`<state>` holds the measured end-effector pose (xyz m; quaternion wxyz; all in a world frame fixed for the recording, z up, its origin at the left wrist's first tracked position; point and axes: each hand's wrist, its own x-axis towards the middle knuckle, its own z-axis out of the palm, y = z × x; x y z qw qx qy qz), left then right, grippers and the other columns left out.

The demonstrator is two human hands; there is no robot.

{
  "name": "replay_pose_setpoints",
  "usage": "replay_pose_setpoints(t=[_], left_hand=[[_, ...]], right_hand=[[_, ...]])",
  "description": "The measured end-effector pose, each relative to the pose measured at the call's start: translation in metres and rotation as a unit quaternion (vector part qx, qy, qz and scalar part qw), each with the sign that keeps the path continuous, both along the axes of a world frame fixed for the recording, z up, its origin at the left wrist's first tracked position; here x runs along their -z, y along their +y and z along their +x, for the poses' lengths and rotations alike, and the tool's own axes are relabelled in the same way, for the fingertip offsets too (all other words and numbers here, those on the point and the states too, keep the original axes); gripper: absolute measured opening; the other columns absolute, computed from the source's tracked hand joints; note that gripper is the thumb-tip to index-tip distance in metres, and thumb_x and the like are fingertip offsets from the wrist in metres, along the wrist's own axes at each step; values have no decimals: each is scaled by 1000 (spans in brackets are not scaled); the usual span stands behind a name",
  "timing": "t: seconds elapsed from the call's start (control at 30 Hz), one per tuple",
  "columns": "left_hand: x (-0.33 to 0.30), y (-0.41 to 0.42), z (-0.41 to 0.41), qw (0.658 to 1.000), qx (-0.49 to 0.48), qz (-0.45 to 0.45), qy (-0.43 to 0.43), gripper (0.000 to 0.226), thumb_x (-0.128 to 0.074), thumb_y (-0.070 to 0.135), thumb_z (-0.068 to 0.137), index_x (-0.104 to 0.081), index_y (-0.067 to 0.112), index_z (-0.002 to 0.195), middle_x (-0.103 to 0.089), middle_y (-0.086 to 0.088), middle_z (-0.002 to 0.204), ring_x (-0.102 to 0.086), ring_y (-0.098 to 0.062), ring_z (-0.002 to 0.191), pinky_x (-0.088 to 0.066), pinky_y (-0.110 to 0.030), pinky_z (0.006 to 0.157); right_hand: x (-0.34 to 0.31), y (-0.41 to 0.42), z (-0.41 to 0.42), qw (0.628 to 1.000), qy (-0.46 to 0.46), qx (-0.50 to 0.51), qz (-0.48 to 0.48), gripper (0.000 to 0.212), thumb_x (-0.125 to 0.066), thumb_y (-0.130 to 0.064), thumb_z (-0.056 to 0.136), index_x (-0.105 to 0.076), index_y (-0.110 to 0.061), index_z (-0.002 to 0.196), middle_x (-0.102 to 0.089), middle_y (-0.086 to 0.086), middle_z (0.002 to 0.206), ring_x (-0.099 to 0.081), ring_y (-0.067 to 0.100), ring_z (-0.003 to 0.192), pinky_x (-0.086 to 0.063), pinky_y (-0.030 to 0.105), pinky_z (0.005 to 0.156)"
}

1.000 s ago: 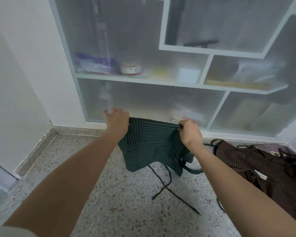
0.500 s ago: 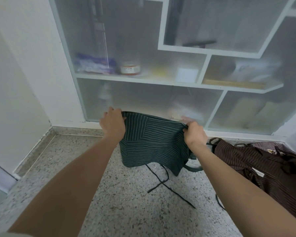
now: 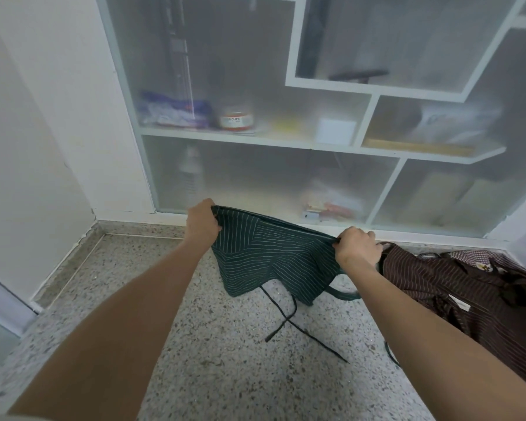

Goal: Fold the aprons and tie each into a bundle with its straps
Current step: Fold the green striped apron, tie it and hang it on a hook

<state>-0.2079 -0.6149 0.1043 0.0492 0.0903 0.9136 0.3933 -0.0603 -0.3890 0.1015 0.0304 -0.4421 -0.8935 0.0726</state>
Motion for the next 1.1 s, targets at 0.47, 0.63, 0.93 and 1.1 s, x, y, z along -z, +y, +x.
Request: replay_pose_setpoints(t=[0.47, 0.63, 0.93, 1.1], left_hand=[[16, -5, 2, 996, -41, 58, 52, 9, -42, 13, 97, -43, 6, 90, -44, -4, 65, -46, -24, 68, -29, -28, 47], [16, -5, -5, 983, -53, 142, 104, 15, -45, 7, 94, -56, 3, 103, -55, -7, 82, -48, -21, 71, -35, -26, 59], [81, -39, 49, 997, -60, 50, 28, 11, -44, 6, 91, -54, 4, 96, -45, 1, 65, -41, -12, 54, -30, -24, 47], [126, -68, 116, 995, -62, 63, -40, 12, -45, 9, 93, -56, 5, 94, -54, -8, 73, -46, -18, 59, -35, -27, 55]], right_hand=[[14, -4, -2, 787, 336, 131, -500, 14, -45, 3, 96, -54, -2, 105, -56, 18, 108, -65, 35, 93, -59, 35, 70], [25, -10, -10, 854, 354, 58, -376, 34, -48, -1, 91, -55, -17, 62, -54, 7, 66, -51, 21, 69, -45, 33, 73], [79, -36, 40, 856, 315, 94, -399, 19, -53, -18, 93, -62, -8, 79, -60, 8, 80, -55, 22, 77, -45, 36, 78], [118, -53, 92, 871, 254, 79, -413, 29, -58, -32, 92, -72, -10, 80, -71, 11, 95, -64, 23, 92, -47, 32, 88]])
